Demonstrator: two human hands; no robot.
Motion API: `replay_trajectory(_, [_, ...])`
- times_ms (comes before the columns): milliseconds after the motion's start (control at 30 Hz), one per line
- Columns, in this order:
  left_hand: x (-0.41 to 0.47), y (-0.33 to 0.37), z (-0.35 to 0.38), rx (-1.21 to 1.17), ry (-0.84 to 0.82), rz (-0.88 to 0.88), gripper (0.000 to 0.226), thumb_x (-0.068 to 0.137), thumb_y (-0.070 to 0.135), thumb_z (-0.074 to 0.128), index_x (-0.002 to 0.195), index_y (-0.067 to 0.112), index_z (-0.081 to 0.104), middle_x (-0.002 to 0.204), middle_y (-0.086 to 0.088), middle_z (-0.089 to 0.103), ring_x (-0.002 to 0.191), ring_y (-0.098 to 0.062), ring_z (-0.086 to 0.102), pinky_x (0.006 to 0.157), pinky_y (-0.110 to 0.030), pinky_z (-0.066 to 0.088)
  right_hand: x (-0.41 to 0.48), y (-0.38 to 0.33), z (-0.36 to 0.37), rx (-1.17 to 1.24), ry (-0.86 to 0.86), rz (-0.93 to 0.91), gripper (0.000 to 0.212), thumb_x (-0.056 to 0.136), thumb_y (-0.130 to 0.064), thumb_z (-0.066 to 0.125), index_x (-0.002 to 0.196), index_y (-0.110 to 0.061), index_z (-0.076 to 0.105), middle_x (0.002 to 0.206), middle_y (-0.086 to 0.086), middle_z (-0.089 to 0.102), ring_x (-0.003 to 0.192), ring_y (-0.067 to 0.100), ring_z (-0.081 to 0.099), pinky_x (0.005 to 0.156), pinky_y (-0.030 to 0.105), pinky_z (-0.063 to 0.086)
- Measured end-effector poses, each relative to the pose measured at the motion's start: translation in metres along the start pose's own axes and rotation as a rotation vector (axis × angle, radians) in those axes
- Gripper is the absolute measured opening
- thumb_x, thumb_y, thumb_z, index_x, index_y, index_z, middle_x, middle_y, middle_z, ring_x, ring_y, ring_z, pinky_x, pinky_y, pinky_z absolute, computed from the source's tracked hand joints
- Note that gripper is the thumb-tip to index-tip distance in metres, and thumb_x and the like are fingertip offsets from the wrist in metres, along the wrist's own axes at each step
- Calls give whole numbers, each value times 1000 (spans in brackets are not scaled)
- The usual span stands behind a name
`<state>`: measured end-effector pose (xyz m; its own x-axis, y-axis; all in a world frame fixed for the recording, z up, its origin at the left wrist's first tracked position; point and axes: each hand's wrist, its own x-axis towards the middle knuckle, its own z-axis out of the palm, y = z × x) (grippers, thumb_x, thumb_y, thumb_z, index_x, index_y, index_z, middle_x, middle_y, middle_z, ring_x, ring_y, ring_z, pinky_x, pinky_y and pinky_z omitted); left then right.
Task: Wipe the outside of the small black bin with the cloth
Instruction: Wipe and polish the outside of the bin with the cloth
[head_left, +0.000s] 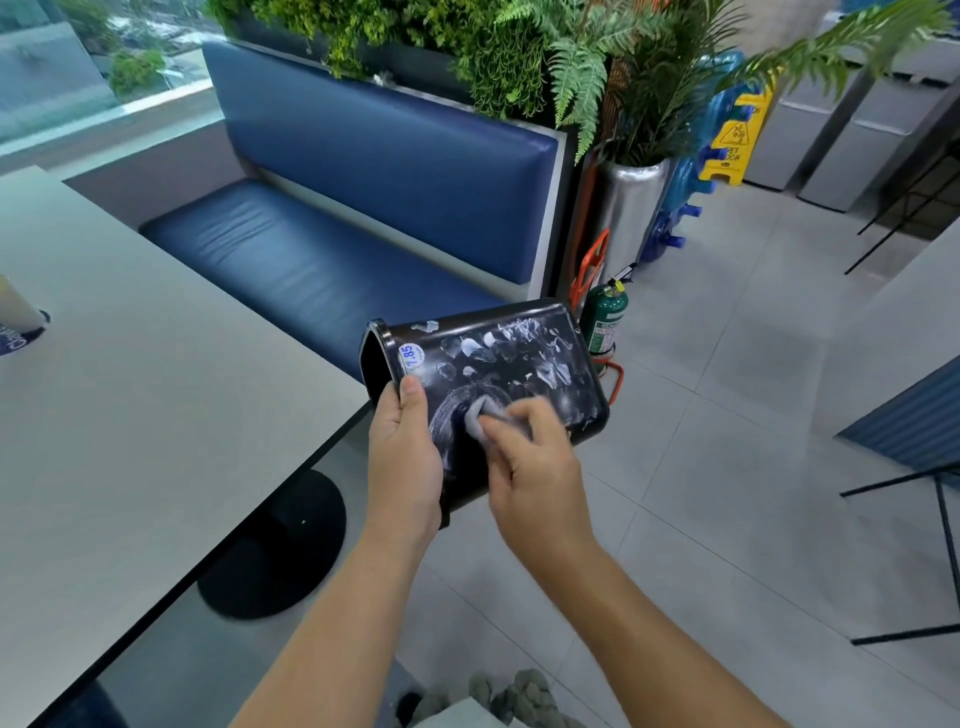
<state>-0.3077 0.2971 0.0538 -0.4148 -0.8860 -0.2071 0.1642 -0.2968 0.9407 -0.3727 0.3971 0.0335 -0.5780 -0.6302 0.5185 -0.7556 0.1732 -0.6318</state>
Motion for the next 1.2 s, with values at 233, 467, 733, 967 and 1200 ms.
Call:
replay_trajectory(233, [6,3,-6,21,19,26,33,115,36,44,110,22,73,106,-11,79,102,-33,75,106,-61,54,16,-16,21,11,-71,-15,24,96,-10,57,111,-14,74,105,3,58,95,27,56,73,46,54])
replay_trajectory(467, [19,19,-16,39,73,89,33,117,28,40,115,22,72,108,-1,82,106,-28,78,92,-44,62,10,-3,8,-84,-76,-41,23,97,-10,60,116,-11,73,107,2,57,96,23,54,67,46,56])
replay_trajectory(733, [18,16,-16,68,45,94,29,115,26,45,109,21,73,107,-9,80,99,-27,75,99,-50,59,35,-20,27,-49,-60,-61,20,97,-13,58,111,-15,72,107,2,56,97,25,51,64,46,55])
replay_trajectory(967, [21,20,-13,22,61,59,28,116,25,43,115,14,69,98,-5,80,85,-20,76,74,-32,63,2,-30,30,-49,-105,-147,22,97,-11,56,112,-13,72,105,0,55,93,23,52,61,41,52])
replay_trajectory(1200, [18,14,-11,18,52,42,31,116,25,44,110,18,74,106,-5,82,100,-23,76,90,-38,59,39,-16,32,-108,-3,-80,18,97,-11,60,109,-13,73,105,2,58,94,24,52,58,41,54])
